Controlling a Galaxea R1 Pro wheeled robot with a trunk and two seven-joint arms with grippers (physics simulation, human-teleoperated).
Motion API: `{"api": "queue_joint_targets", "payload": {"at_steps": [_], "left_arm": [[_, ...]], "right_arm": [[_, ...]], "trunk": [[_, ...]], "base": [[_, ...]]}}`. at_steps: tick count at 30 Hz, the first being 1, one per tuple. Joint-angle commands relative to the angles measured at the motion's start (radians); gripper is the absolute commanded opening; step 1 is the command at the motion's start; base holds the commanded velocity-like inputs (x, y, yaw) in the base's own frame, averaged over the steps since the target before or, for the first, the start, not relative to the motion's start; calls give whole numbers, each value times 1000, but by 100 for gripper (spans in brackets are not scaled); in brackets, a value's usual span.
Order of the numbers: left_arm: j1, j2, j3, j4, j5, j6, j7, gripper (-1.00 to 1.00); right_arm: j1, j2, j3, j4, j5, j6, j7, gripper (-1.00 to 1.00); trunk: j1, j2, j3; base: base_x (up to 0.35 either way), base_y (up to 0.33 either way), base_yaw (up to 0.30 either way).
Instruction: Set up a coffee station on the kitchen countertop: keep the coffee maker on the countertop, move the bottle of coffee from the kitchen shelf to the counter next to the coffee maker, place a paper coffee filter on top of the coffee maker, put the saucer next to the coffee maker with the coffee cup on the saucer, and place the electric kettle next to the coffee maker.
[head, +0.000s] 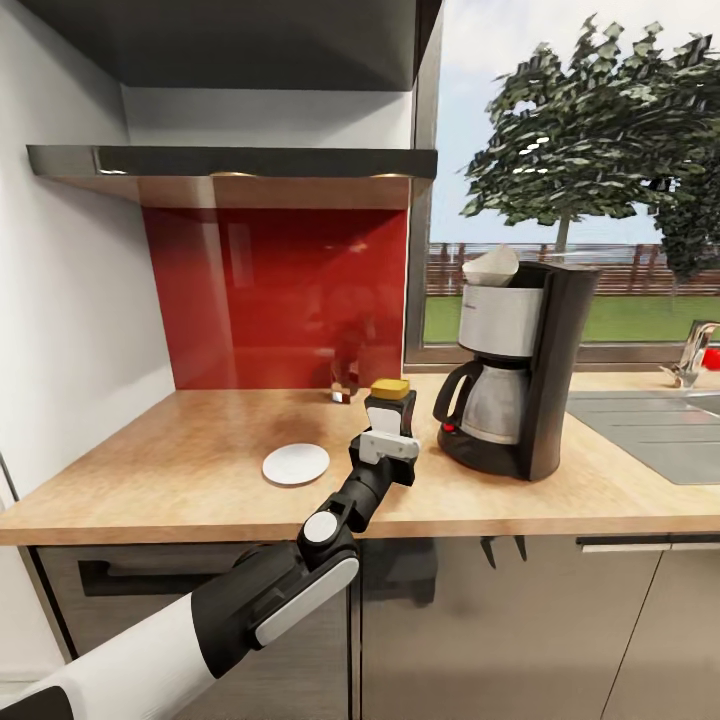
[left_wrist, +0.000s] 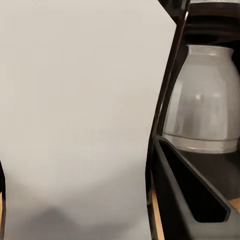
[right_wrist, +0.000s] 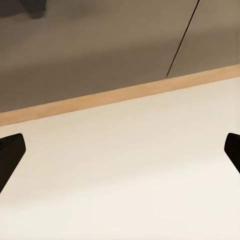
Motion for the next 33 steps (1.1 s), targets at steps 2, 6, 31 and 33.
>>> {"api": "queue_joint_targets", "payload": {"at_steps": [2, 6, 31, 33], "left_arm": [[-2, 1, -3, -2, 4, 0, 6, -100], [-2, 1, 7, -6, 3, 2, 5, -100], [-2, -91, 122, 123, 1, 28, -81, -100], [-2, -94, 124, 128, 1, 28, -94, -100]], "right_arm": [[1, 0, 0, -1, -11, -1, 4, 100], [0, 0, 0, -1, -11, -1, 4, 100], [0, 0, 0, -1, -11, -1, 4, 100], [0, 0, 0, -1, -11, -1, 4, 100]], "trunk": [[0, -1, -1], [0, -1, -1], [0, -1, -1], [0, -1, -1]], "base": [[0, 0, 0], [0, 0, 0], [0, 0, 0], [0, 0, 0]]}}
